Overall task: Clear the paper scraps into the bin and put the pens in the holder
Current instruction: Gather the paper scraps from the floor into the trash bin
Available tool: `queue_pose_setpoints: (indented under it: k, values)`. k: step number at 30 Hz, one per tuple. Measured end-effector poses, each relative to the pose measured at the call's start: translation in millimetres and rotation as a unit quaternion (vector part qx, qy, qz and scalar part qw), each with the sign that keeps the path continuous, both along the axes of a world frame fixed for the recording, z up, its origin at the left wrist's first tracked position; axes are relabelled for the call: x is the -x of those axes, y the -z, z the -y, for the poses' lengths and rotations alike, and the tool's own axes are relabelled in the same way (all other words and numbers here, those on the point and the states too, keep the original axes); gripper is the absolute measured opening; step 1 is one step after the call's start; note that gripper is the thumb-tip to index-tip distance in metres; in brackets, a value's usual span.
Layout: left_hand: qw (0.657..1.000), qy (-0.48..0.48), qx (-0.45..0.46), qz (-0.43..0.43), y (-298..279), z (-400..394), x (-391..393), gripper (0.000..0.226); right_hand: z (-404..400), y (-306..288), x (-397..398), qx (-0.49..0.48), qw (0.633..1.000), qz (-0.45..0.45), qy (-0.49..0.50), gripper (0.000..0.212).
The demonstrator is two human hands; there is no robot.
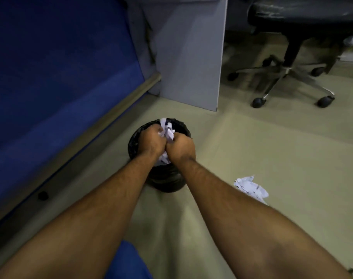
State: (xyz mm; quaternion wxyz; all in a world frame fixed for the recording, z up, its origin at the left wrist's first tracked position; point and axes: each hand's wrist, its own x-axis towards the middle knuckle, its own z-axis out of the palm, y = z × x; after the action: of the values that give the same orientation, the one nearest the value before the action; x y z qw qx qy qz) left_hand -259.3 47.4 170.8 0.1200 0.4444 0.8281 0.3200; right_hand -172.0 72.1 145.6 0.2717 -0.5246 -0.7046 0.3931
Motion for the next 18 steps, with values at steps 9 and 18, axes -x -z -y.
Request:
queue_pose_setpoints:
  k: [9, 18]
  values:
    - [0.998, -0.042, -0.008, -0.047, 20, 0, 10, 0.025, 1, 15, -3, 0.002, 0.998, -0.002, 0.066, 0.026]
    - [0.997, 0.061, -0.038, 0.018, 13, -14, -56, 0.013, -13, 15, -52, 0.006, 0.965, -0.137, 0.224, 0.025]
